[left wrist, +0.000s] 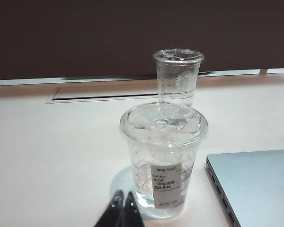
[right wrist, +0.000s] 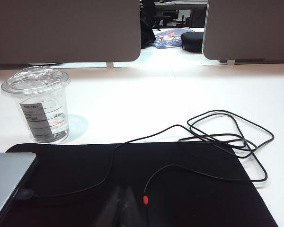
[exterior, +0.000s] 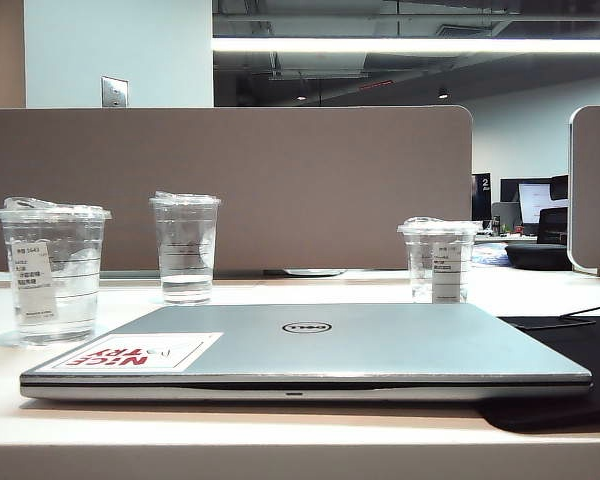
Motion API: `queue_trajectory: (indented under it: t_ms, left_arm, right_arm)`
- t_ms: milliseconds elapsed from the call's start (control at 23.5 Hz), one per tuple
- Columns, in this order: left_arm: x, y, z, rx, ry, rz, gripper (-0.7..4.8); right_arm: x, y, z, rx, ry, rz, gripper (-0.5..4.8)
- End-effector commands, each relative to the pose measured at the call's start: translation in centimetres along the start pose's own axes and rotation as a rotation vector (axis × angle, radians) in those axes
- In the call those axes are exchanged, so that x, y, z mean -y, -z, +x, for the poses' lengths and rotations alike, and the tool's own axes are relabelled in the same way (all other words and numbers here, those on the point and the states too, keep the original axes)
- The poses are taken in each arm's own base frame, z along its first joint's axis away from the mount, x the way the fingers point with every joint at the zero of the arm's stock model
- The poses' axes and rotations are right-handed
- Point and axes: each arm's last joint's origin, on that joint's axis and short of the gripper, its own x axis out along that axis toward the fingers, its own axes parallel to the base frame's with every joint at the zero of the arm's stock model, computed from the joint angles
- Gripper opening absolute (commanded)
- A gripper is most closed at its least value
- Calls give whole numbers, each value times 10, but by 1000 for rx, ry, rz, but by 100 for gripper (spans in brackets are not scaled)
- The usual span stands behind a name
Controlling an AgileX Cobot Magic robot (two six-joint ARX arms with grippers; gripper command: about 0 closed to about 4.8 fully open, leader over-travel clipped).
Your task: Pick up the coffee cup on the middle and place it on the left side of the laptop.
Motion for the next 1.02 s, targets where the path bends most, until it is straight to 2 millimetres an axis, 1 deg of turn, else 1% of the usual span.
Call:
queue_trajectory:
  t_ms: [43, 638, 766, 1021]
  left_arm:
    - [0, -2, 0, 9, -1, 1, -5]
    - [0, -2, 0, 9, -1, 1, -5]
    - [-1, -2, -4, 23, -23, 69, -5]
    - [-1, -4, -5, 49, -24, 70, -5]
  right_arm:
    - [0, -1, 0, 15, 1, 2, -5]
    - [0, -1, 0, 15, 1, 2, -5]
    - [0, -1, 0, 15, 1, 2, -5]
    - [0, -1, 0, 15, 1, 2, -5]
